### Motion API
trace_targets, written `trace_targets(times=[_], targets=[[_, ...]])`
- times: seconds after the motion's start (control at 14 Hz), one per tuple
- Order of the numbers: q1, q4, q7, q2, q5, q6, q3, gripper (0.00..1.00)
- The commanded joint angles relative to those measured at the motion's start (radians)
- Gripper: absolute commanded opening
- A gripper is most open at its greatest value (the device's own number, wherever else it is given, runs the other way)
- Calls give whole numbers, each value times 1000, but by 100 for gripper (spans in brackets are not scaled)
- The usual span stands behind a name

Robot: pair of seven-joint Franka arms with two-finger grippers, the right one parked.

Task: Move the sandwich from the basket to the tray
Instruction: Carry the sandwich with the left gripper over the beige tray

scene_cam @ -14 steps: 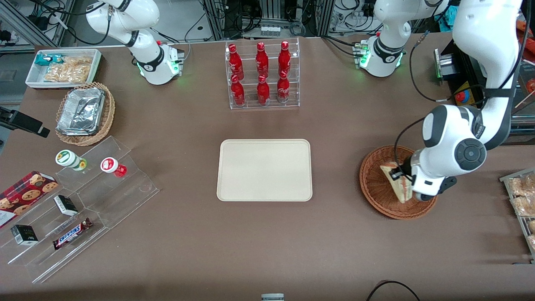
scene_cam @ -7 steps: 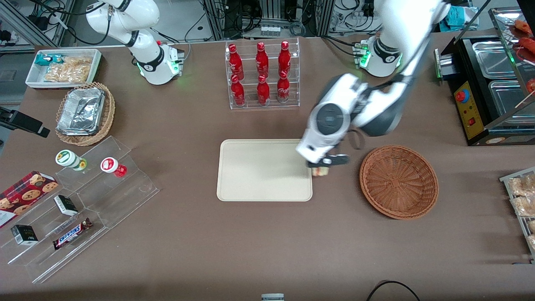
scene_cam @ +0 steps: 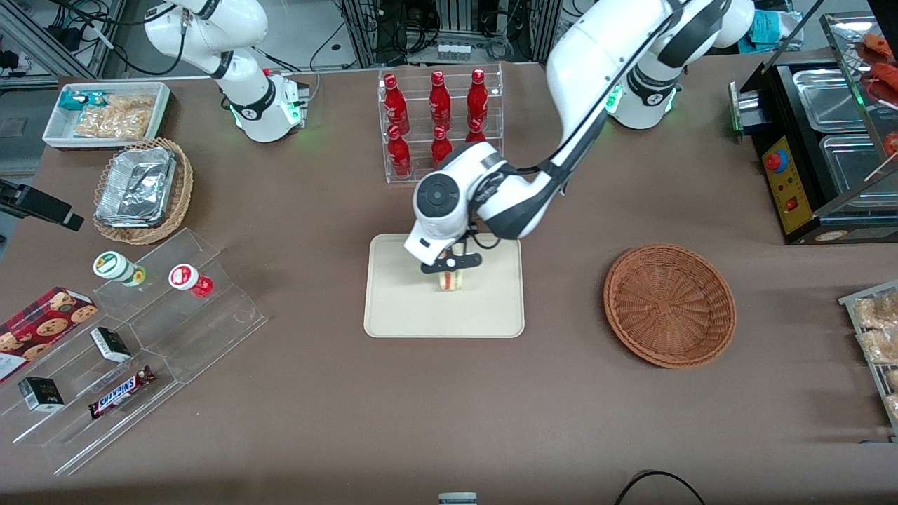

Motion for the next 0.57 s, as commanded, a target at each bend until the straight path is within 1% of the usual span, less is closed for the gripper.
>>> trace_targets(times=[0.0, 0.07, 0.14, 0.21, 0.29, 0.43, 0.5], targets=[[-30, 70, -29, 44, 38, 6, 16, 36], [-29, 70, -27, 44, 47, 6, 16, 44], [-24, 70, -24, 42, 56, 6, 18, 74], [-21, 70, -23, 37, 82, 5, 32, 89], [-21, 68, -26, 27, 110, -1, 56, 100], [-1, 67, -29, -16, 107, -11, 105, 100], [32, 61, -24, -63, 102, -29, 112, 100]])
